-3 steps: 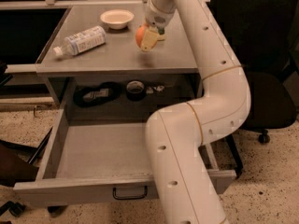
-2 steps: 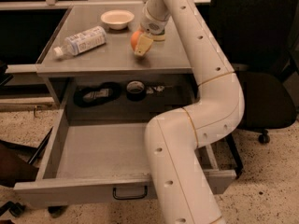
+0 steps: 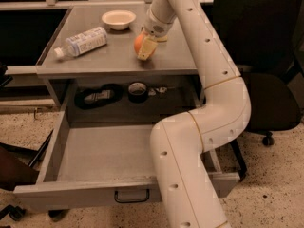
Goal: Place orange into top drawer
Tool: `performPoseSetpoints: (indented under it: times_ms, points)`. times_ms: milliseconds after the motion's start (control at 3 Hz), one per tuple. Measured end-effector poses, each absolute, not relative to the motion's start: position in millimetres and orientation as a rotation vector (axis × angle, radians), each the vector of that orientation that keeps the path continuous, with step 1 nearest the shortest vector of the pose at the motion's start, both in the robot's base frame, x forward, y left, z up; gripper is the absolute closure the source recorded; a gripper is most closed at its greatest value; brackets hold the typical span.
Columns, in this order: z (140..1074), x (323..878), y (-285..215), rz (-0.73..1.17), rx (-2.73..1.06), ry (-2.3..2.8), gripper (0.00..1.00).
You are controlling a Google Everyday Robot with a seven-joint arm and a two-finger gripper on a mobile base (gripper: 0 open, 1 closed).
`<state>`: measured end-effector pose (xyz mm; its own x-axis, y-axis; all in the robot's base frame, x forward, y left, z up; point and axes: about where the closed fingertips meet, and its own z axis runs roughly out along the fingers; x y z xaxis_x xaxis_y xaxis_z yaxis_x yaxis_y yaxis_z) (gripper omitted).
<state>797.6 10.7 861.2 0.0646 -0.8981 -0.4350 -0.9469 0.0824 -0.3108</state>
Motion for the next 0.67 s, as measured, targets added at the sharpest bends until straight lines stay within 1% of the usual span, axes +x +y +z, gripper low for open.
performPoseSetpoints:
  times_ms: [333,667]
  points:
    - [847.4,788.9,-2.6,0.184,-1.724,1.904,1.0]
    - [848.0,793.2,0.5,0.182,-1.713,1.896,1.0]
